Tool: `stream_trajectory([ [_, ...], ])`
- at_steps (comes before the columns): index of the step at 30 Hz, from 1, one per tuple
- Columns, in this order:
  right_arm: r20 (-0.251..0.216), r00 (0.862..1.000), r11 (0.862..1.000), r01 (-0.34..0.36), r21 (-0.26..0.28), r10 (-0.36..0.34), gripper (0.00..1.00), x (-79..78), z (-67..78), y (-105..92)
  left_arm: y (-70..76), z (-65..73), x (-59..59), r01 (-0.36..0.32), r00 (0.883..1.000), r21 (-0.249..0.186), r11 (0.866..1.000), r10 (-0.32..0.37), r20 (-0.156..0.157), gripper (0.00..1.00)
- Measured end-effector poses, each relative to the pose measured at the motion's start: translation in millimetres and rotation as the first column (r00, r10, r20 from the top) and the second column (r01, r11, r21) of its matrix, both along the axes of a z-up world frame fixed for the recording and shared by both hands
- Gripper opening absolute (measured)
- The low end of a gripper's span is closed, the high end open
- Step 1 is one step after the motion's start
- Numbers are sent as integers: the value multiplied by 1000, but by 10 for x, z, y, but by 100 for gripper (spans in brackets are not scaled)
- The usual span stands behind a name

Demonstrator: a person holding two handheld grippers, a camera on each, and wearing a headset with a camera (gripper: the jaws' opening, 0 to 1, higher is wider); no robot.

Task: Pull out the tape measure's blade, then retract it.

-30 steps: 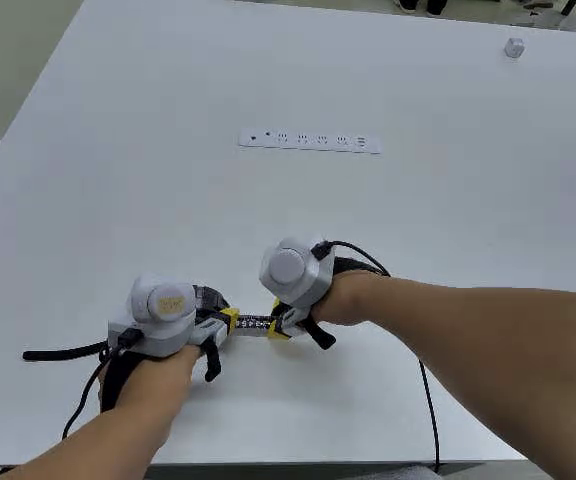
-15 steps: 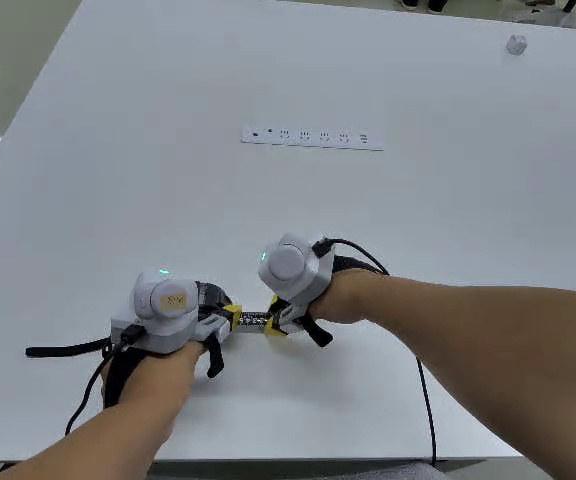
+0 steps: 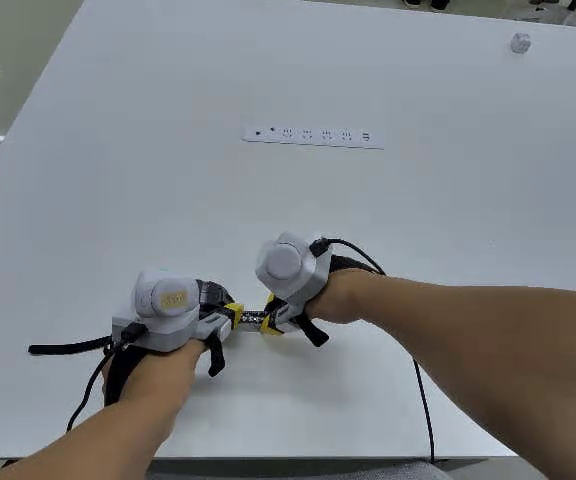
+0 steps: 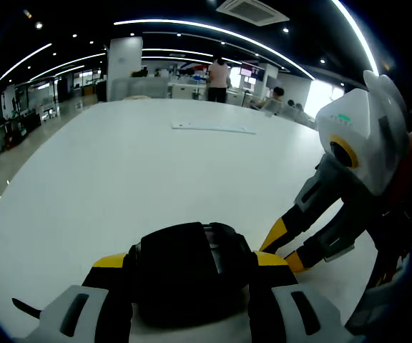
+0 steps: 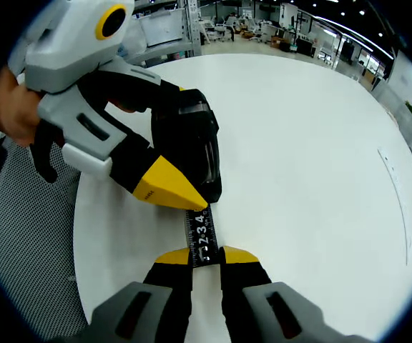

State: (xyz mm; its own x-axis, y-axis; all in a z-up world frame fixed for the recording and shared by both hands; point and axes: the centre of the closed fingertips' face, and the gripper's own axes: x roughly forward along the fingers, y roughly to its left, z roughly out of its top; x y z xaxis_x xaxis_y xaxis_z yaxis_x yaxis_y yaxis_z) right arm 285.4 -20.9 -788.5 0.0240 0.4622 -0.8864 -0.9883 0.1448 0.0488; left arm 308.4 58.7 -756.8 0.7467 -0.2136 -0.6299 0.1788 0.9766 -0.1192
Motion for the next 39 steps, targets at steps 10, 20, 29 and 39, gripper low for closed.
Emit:
stream_trajectory([
  [10,0,1000,1000,-17,11,17,14,1,-6,62,-1,-2,3,3,1000,-4,1000,-3,1,62],
  [20,3,1000,999,-24,45,24,14,-10,-8,173,7,1,-4,0,1000,-19,1000,0,1,63],
  [29,-5,1000,998,-19,68,19,14,13,-15,219,9,7,0,1,1000,-27,1000,-1,2,62],
  [39,-4,1000,996,-28,82,28,14,15,-8,285,17,6,-1,1,1000,-32,999,-1,2,63],
])
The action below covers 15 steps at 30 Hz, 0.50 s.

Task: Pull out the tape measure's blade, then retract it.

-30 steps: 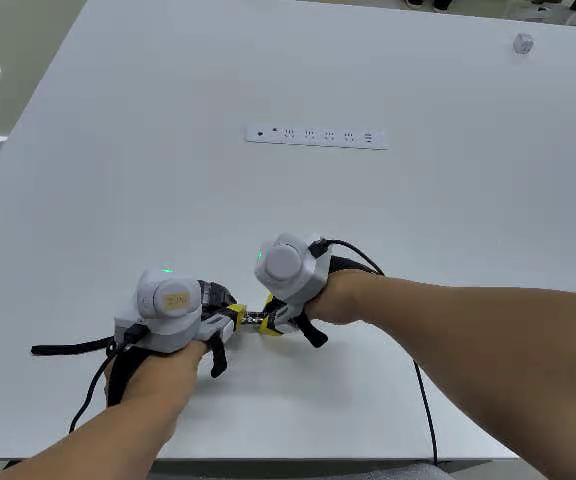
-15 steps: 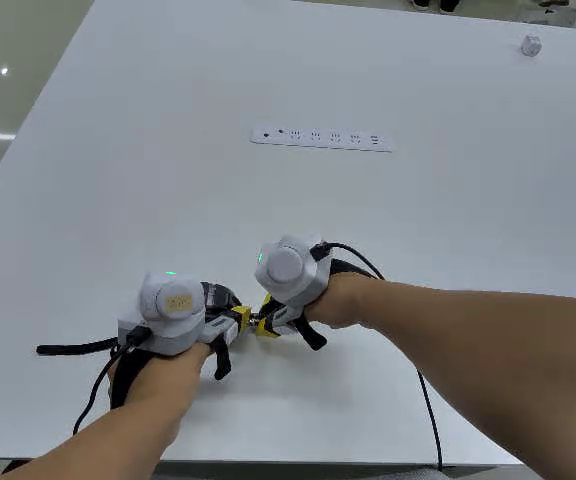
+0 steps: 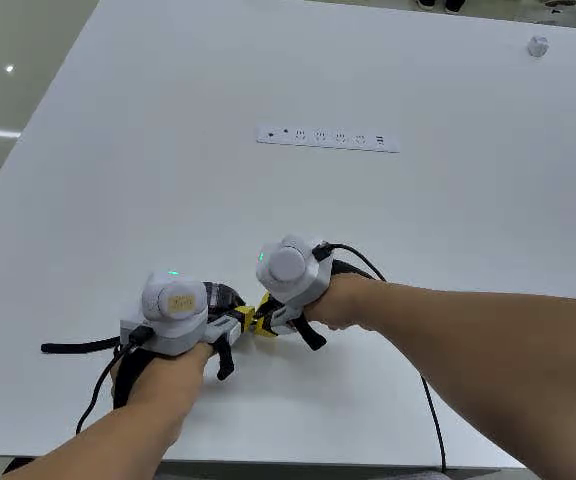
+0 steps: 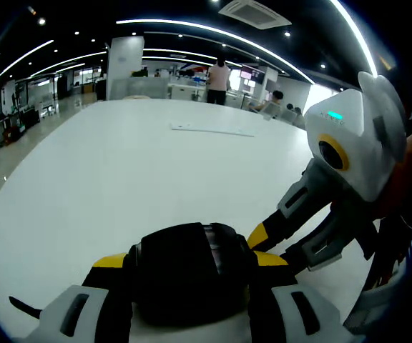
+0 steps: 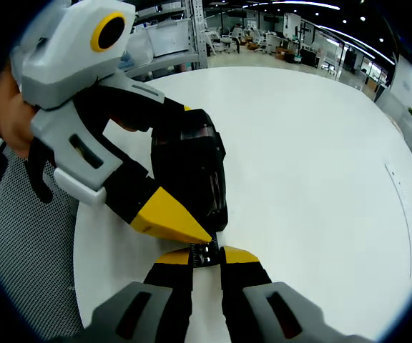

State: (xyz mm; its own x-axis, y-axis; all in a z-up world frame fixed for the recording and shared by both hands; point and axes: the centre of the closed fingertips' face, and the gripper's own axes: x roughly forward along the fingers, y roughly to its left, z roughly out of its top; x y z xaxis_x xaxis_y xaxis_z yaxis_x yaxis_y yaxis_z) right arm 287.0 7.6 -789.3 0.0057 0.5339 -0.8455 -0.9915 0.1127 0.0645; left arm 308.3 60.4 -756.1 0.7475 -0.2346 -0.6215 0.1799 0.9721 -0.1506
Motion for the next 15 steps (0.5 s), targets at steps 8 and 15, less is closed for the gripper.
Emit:
stream_trajectory([
  [8,-2,1000,1000,2,24,-2,15,-22,13,47,11,5,-10,1,1000,-7,1000,-1,4,63],
  [15,20,1000,999,-17,52,15,17,-52,29,47,18,5,-17,1,1000,-5,1000,-1,5,63],
])
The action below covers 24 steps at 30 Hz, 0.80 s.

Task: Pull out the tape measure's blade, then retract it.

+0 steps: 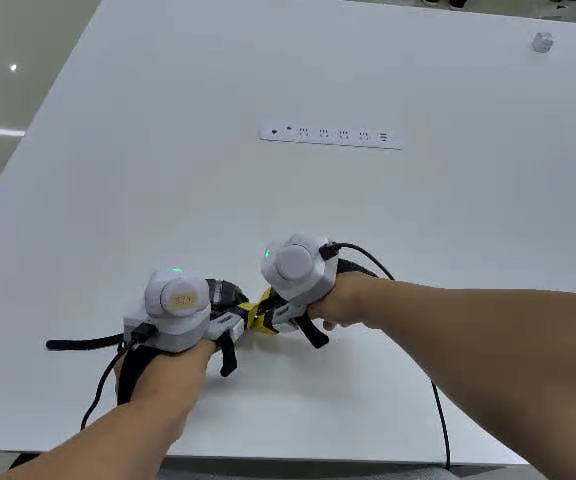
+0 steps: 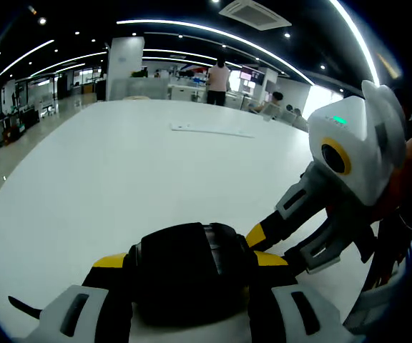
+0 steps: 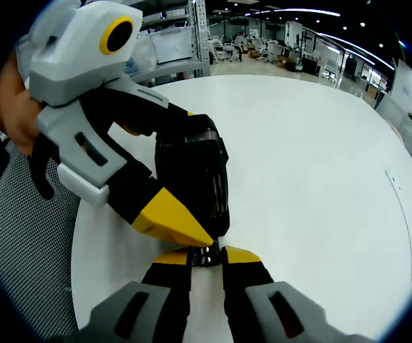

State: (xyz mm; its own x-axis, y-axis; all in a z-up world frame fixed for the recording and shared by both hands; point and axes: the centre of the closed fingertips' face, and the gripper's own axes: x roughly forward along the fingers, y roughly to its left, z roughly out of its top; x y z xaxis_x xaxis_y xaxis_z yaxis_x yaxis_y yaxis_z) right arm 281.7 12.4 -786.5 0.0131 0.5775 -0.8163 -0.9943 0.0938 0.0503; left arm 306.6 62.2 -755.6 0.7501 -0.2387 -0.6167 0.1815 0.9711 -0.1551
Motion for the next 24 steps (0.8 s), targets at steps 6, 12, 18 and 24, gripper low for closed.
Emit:
stream_trajectory([
  [6,31,999,1000,-29,-9,29,18,-6,11,-6,0,2,-2,1,1000,1,1000,-1,4,63],
  [12,15,1000,1000,-8,-17,9,16,25,12,-37,-2,5,-6,2,1000,-2,1000,-2,4,62],
  [18,2,1000,999,-17,-34,17,14,1,20,-181,-4,8,-4,3,1000,-3,1000,-3,6,62],
  [24,6,1000,1000,-7,20,7,29,0,102,-105,-9,6,-5,4,1000,-4,1000,-4,7,63],
])
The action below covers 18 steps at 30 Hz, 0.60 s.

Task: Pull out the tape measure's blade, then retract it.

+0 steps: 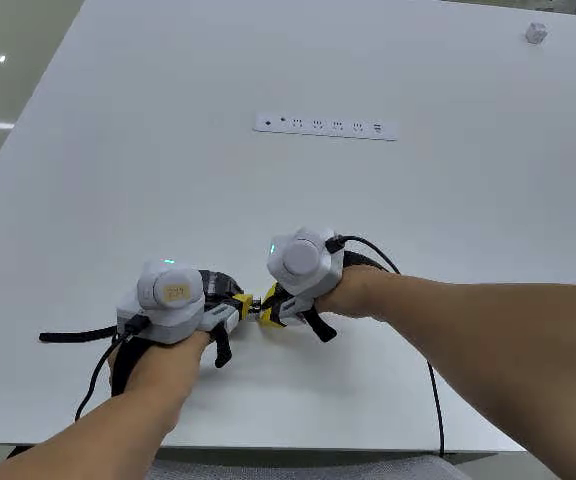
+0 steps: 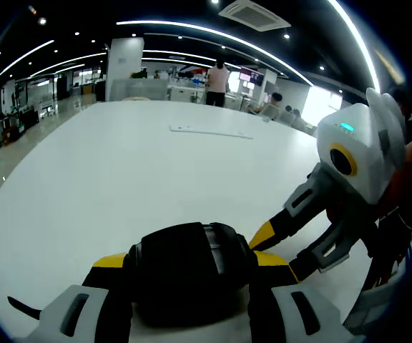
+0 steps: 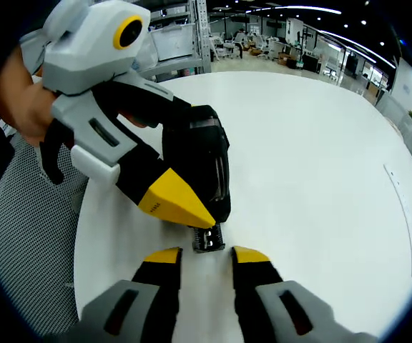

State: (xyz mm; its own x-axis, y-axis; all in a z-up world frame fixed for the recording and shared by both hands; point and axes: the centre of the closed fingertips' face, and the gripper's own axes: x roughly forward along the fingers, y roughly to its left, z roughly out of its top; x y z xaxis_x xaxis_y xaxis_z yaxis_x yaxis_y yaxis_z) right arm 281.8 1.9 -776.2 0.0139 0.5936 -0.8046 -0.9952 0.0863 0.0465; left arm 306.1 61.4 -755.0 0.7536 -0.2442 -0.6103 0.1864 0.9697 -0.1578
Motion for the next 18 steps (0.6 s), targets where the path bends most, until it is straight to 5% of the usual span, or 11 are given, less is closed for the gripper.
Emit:
stream_trajectory([
  [1,4,1000,1000,8,4,-8,38,16,3,9,0,0,0,-1,1000,-1,1000,1,0,63],
  [5,12,999,999,-44,-11,44,16,-27,-8,31,-2,-3,-2,0,1000,-3,1000,0,-2,63],
  [12,44,997,998,-55,-23,56,14,19,-38,57,-10,-2,-9,0,1000,-4,1000,0,-1,63],
  [18,12,999,999,-31,16,31,14,31,-39,110,-11,1,-11,4,1000,-8,1000,-4,-1,63],
])
